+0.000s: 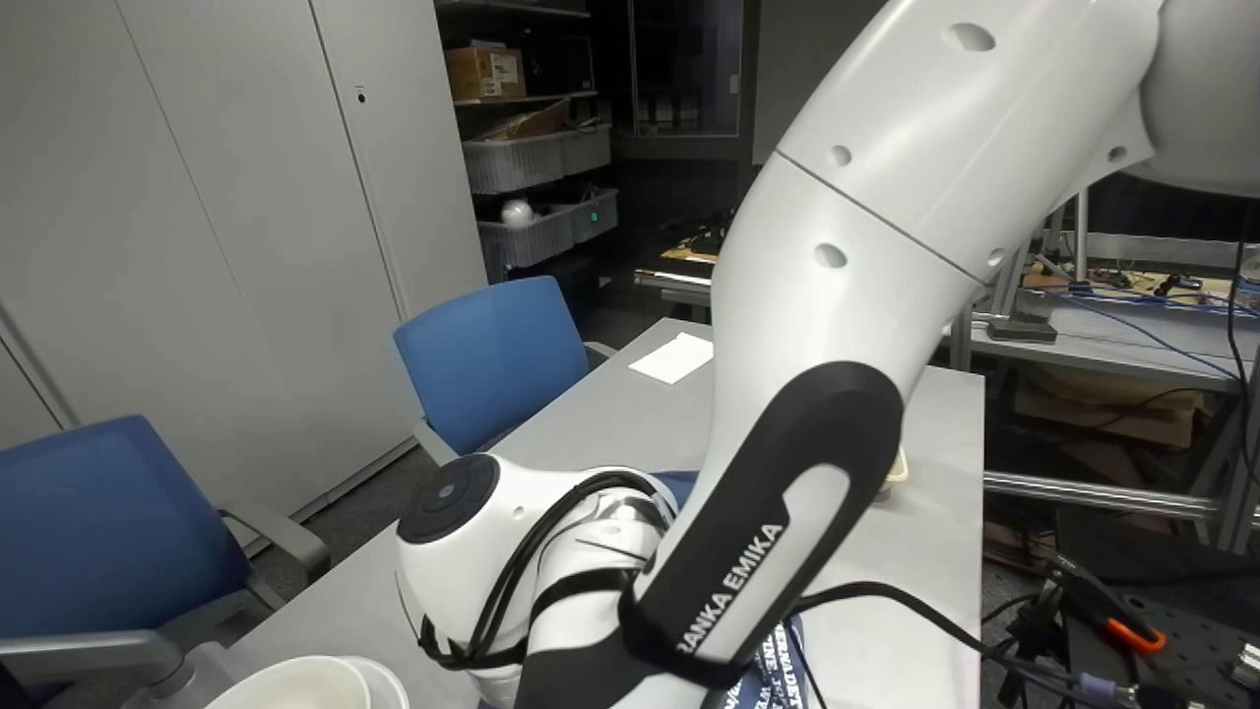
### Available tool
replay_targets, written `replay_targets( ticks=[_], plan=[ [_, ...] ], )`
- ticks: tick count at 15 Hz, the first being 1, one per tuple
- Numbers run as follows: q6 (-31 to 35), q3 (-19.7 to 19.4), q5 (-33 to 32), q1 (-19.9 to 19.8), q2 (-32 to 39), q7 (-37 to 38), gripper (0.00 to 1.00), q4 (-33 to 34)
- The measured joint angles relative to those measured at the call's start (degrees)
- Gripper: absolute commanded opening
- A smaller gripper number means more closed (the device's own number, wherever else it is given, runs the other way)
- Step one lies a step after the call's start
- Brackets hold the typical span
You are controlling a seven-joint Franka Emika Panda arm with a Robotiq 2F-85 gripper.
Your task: Fold the blue shirt
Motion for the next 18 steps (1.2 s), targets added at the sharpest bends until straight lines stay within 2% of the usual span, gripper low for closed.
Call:
replay_targets(
  ticks=[4,10,14,18],
  plan=[
    [-0.9,0.7,1.3,-0.4,-2.2,-0.9,0.04,-0.2],
    [-8.7,0.8,3.0,-2.8,-10.5,-3.1,0.04,-0.7],
    [-11.6,-0.7,3.0,-6.1,-14.8,-3.9,0.04,-1.3],
    [-12.1,-4.0,2.8,-9.6,-15.6,-4.4,0.04,-1.4]
  ],
)
